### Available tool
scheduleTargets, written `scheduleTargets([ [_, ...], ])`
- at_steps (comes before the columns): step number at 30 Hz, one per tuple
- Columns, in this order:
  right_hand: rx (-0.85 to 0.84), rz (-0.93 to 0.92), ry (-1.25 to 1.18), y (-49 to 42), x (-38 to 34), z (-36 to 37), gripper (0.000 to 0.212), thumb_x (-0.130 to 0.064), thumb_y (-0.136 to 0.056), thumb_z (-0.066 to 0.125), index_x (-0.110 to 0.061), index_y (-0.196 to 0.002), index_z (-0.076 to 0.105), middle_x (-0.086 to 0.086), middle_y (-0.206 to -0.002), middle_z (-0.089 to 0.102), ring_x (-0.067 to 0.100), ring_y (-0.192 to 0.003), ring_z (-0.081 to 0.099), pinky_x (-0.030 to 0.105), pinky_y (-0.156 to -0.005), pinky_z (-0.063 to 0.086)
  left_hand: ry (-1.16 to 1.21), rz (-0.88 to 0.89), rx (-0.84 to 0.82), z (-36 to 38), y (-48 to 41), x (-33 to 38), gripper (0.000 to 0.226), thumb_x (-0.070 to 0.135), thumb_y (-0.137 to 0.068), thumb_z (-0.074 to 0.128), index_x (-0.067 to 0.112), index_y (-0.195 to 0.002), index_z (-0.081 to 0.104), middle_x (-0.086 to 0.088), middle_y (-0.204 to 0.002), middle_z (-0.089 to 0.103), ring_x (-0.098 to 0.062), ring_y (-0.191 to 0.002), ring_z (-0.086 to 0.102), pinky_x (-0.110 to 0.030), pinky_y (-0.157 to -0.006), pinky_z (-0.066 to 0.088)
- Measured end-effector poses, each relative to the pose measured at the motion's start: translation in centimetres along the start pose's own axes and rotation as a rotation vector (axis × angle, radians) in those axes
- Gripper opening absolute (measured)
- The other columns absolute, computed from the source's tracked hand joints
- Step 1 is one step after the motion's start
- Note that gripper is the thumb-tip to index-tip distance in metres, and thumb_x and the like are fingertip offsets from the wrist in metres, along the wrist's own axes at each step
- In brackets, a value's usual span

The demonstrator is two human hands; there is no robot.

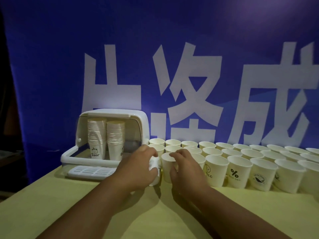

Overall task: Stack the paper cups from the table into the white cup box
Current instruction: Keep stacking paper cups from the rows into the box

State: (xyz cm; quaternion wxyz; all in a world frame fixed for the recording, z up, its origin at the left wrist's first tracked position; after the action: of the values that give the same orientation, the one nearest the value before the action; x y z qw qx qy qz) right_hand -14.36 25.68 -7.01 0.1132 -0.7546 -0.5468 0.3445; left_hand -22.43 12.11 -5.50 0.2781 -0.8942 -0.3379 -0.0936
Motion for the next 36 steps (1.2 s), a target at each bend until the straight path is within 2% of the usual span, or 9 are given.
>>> scheduleTargets([
  [3, -0.028, -0.018, 0.009, 0.2, 0.1, 0.6, 0.046, -0.031, -0.101, 0.052, -0.036, -0.145, 0.043, -0.013, -0.149, 0.042, 0.011, -0.127, 0.049, 0.026, -0.103, 0.042, -0.038, -0.022, -0.086, 1.9, 0.3, 0.0, 0.061, 0.043, -0.098, 0.059, 0.042, -0.152, 0.030, 0.017, -0.158, 0.035, -0.016, -0.135, 0.046, -0.036, -0.107, 0.043],
  [6, -0.048, -0.066, 0.009, 0.1, -0.1, 1.2, 0.036, -0.028, -0.101, 0.053, -0.033, -0.137, 0.053, -0.009, -0.138, 0.053, 0.010, -0.114, 0.054, 0.025, -0.098, 0.045, -0.055, -0.010, -0.162, 3.5, 0.4, 0.0, 0.064, 0.044, -0.103, 0.050, 0.043, -0.158, 0.018, 0.018, -0.167, 0.022, -0.016, -0.147, 0.035, -0.040, -0.115, 0.035],
  [10, -0.039, -0.069, 0.003, 0.1, 0.1, 1.5, 0.029, -0.026, -0.099, 0.057, -0.030, -0.128, 0.059, -0.007, -0.126, 0.059, 0.009, -0.103, 0.055, 0.024, -0.095, 0.049, -0.070, -0.049, -0.151, 4.2, 0.2, -0.4, 0.059, 0.044, -0.105, 0.047, 0.040, -0.158, 0.022, 0.014, -0.167, 0.026, -0.016, -0.147, 0.036, -0.037, -0.116, 0.038],
  [14, 0.008, -0.064, 0.012, 0.3, 0.1, 1.1, 0.028, -0.028, -0.100, 0.054, -0.031, -0.128, 0.058, -0.008, -0.125, 0.059, 0.009, -0.101, 0.055, 0.024, -0.092, 0.050, -0.091, -0.040, -0.095, 3.6, 0.1, -0.3, 0.040, 0.042, -0.105, 0.046, 0.035, -0.144, 0.046, 0.012, -0.152, 0.046, -0.012, -0.127, 0.050, -0.030, -0.104, 0.044],
  [20, 0.091, -0.035, 0.045, 0.7, 0.4, 0.5, 0.024, -0.032, -0.100, 0.051, -0.031, -0.123, 0.060, -0.010, -0.117, 0.061, 0.009, -0.092, 0.054, 0.021, -0.081, 0.050, -0.096, -0.139, 0.019, 3.0, 0.0, -0.6, 0.031, 0.051, -0.098, 0.056, 0.034, -0.125, 0.051, 0.009, -0.133, 0.054, -0.011, -0.105, 0.052, -0.030, -0.090, 0.050],
  [28, 0.131, 0.009, 0.033, 0.8, 0.7, 0.7, 0.022, -0.032, -0.100, 0.049, -0.033, -0.119, 0.060, -0.014, -0.109, 0.059, 0.008, -0.090, 0.052, 0.020, -0.075, 0.048, -0.051, -0.204, -0.049, 2.7, 0.1, -1.1, 0.088, 0.054, -0.075, 0.079, 0.039, -0.143, 0.025, 0.009, -0.146, 0.047, -0.020, -0.124, 0.054, -0.041, -0.098, 0.055],
  [31, 0.143, -0.006, 0.002, 0.9, 0.6, 0.7, 0.021, -0.030, -0.100, 0.048, -0.032, -0.116, 0.061, -0.014, -0.105, 0.057, 0.007, -0.088, 0.050, 0.015, -0.067, 0.038, -0.035, -0.192, -0.125, 2.7, 0.4, -1.1, 0.107, 0.053, -0.072, 0.079, 0.047, -0.152, 0.008, 0.010, -0.152, 0.045, -0.023, -0.127, 0.054, -0.043, -0.100, 0.055],
  [33, 0.144, -0.020, -0.026, 1.0, 0.5, 0.7, 0.020, -0.028, -0.100, 0.048, -0.031, -0.115, 0.062, -0.015, -0.103, 0.055, 0.006, -0.088, 0.049, 0.013, -0.063, 0.033, -0.073, -0.172, -0.183, 2.7, 0.6, -1.1, 0.102, 0.054, -0.074, 0.074, 0.051, -0.153, 0.010, 0.010, -0.151, 0.047, -0.022, -0.126, 0.054, -0.043, -0.100, 0.055],
  [36, 0.133, -0.027, -0.055, 1.0, 0.4, 0.9, 0.019, -0.031, -0.100, 0.049, -0.032, -0.115, 0.061, -0.016, -0.105, 0.056, 0.006, -0.090, 0.050, 0.015, -0.072, 0.042, -0.128, -0.149, -0.241, 2.8, 0.8, -0.8, 0.082, 0.053, -0.081, 0.072, 0.046, -0.151, 0.029, 0.011, -0.148, 0.051, -0.018, -0.127, 0.053, -0.043, -0.103, 0.053],
])
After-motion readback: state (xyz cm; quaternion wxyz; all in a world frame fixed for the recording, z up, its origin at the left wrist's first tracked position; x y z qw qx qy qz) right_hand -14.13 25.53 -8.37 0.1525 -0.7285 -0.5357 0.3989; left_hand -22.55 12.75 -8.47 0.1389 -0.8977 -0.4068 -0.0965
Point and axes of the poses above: each hand's wrist, its own y-axis away from the middle knuckle, its own z-axis out of the palm, x = y × z, the point moved 7 cm from there along -y, towards the middle knuckle
